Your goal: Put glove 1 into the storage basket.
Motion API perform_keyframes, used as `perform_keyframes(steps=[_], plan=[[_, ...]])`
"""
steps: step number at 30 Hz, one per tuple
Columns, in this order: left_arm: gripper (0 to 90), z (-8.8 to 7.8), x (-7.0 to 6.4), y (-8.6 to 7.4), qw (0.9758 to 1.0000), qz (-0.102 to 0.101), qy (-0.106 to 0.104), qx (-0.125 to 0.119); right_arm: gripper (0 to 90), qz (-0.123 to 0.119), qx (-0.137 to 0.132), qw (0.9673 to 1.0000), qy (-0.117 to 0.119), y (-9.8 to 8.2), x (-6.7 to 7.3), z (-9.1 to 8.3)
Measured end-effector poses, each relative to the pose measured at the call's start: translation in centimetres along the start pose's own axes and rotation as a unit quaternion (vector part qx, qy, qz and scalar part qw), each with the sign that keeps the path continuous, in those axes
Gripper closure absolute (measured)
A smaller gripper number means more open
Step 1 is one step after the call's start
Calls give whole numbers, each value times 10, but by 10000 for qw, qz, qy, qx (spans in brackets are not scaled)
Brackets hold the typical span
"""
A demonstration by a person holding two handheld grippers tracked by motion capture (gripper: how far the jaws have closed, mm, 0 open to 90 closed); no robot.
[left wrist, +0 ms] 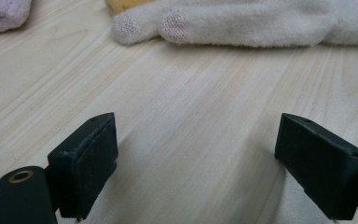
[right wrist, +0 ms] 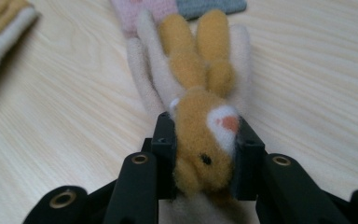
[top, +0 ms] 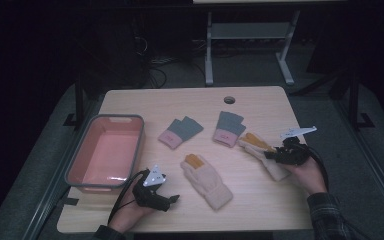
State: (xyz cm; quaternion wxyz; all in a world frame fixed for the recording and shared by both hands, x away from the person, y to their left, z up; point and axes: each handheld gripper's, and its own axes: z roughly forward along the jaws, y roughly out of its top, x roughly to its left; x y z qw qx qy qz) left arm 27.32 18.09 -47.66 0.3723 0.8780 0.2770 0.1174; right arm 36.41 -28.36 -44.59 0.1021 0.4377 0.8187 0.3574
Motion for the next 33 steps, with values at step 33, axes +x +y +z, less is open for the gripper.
perform_keyframes(steps=[33], plan=[[124, 0, 0, 0, 10000, 27, -1, 23, 670, -308, -86, 9987, 399, 37, 82, 0]])
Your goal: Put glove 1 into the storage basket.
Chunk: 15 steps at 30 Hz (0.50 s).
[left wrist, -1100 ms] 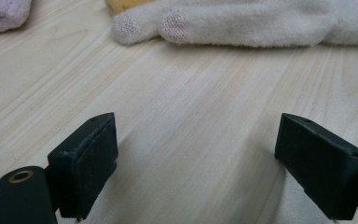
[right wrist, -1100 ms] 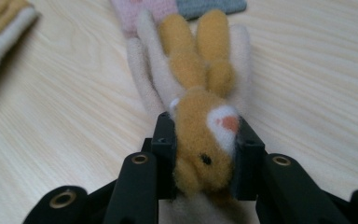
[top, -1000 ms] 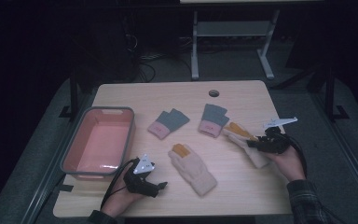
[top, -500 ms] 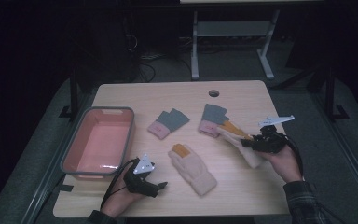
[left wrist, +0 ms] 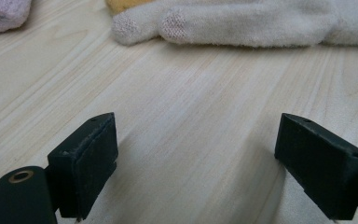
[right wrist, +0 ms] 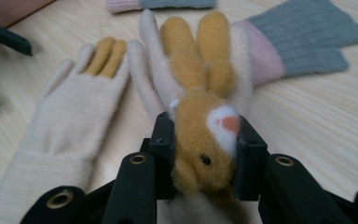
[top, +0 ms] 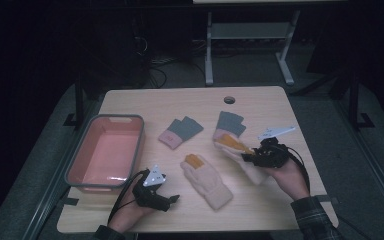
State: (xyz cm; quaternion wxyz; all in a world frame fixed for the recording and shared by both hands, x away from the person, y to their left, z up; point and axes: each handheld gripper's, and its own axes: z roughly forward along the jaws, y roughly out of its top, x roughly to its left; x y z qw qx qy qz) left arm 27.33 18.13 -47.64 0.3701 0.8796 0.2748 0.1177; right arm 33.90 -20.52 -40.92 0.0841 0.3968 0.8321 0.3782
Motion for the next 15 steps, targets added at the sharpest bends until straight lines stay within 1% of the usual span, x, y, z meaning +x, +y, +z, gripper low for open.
perform_keyframes(steps=[5, 8, 9, 10, 12, 15], plan=[[124, 0, 0, 0, 10000, 3, 2, 2, 669, -66, 15, 9999, 102, 6, 19, 8], [124, 0, 0, 0, 10000, 1, 2, 1, 669, -42, 52, 9998, 169, 9, 30, 13], [124, 0, 0, 0, 10000, 0, 1, 0, 669, -101, 39, 9998, 170, 11, 33, 16], [124, 0, 0, 0, 10000, -4, 1, -3, 669, -55, 60, 9998, 206, 12, 38, 18], [124, 0, 0, 0, 10000, -25, -1, -23, 669, -51, 82, 9997, 245, 15, 46, 22], [124, 0, 0, 0, 10000, -13, 8, -14, 668, -113, 124, 9994, 287, 18, 57, 28]])
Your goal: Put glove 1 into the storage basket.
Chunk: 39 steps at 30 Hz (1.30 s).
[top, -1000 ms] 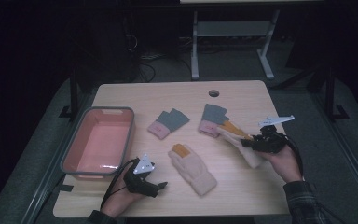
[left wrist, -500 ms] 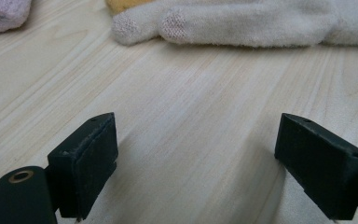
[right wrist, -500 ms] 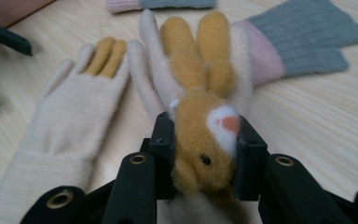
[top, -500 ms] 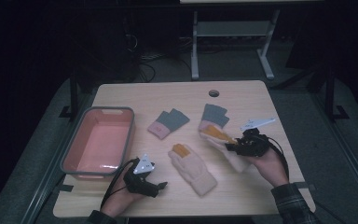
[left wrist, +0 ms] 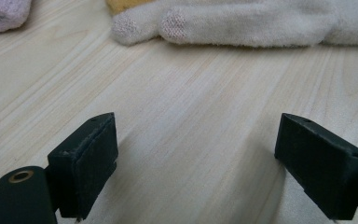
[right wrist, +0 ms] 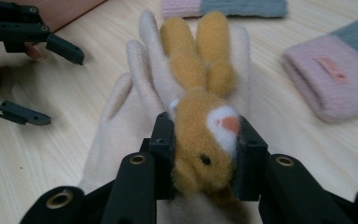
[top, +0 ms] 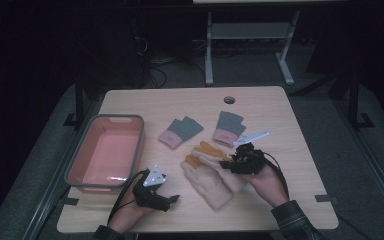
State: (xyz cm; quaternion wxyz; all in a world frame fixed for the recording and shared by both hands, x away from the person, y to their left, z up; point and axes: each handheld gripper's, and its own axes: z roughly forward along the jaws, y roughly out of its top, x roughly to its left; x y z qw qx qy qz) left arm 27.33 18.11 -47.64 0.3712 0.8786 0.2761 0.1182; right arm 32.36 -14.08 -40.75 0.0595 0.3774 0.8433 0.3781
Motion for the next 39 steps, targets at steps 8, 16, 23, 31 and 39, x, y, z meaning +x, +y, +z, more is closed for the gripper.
perform_keyframes(steps=[8, 16, 23, 31, 39], plan=[[124, 0, 0, 0, 10000, 7, 2, 1, 662, -33, 110, 9999, 13, 3, 19, 18], [124, 0, 0, 0, 10000, 15, 2, 3, 645, 4, 251, 9996, -103, 3, 33, 36], [125, 0, 0, 0, 10000, 19, 4, 2, 575, 22, 255, 9997, -49, 3, 36, 40], [124, 0, 0, 0, 10000, 19, 3, 2, 382, -68, 224, 9997, 20, 2, 33, 38], [124, 0, 0, 0, 10000, 18, 4, 0, 558, -420, -70, 9989, 181, -3, 41, 16]])
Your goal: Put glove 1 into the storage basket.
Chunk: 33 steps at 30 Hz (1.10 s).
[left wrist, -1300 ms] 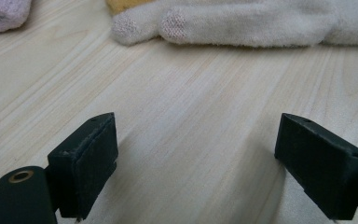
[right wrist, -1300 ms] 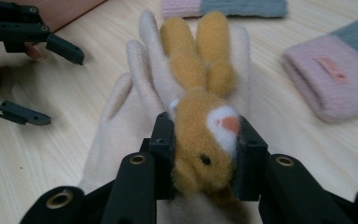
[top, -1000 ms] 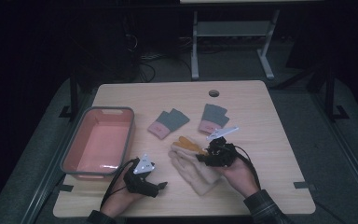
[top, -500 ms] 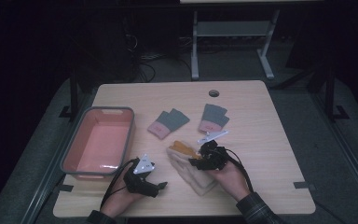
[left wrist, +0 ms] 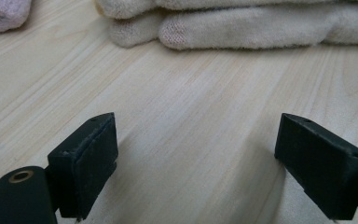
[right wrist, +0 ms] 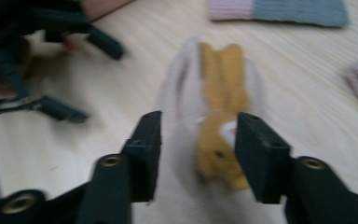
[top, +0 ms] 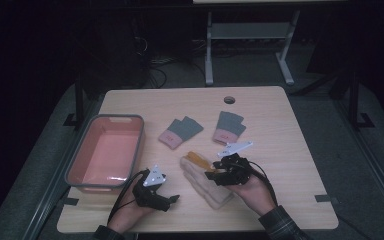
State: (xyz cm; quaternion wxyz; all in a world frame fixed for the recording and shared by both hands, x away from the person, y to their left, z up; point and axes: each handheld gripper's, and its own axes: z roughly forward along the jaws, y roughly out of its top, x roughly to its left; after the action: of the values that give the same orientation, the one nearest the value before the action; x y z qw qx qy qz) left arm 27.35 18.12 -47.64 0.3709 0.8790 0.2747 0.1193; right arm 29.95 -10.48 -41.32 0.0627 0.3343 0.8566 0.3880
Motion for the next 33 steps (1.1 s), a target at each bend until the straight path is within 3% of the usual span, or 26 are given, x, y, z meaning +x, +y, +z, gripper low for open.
perform_keyframes(steps=[4, 8, 11, 15, 18, 20, 25, 29, 33], plan=[[124, 0, 0, 0, 10000, 0, -2, 2, 647, -286, 40, 9993, 244, -3, 13, 0], [124, 0, 0, 0, 10000, -1, -1, 1, 660, -498, 352, 9976, 337, -7, 21, 12], [125, 0, 0, 0, 10000, -20, -7, -2, 661, -555, 534, 9966, 287, -10, 22, 24], [125, 0, 0, 0, 10000, -21, -7, -2, 662, -666, 582, 9958, 252, -10, 24, 30], [125, 0, 0, 0, 10000, -22, -9, 0, 667, -918, 667, 9935, 77, -12, 29, 31], [125, 0, 0, 0, 10000, -22, -9, 2, 715, -1015, 705, 9923, 10, -12, 32, 33], [124, 0, 0, 0, 10000, -23, -9, 0, 880, -1076, 757, 9913, -71, -14, 31, 37], [124, 0, 0, 0, 10000, -24, -9, 0, 900, -1057, 689, 9920, -24, -13, 30, 35], [125, 0, 0, 0, 10000, -20, -10, 1, 900, -900, 489, 9946, 176, -9, 29, 26]])
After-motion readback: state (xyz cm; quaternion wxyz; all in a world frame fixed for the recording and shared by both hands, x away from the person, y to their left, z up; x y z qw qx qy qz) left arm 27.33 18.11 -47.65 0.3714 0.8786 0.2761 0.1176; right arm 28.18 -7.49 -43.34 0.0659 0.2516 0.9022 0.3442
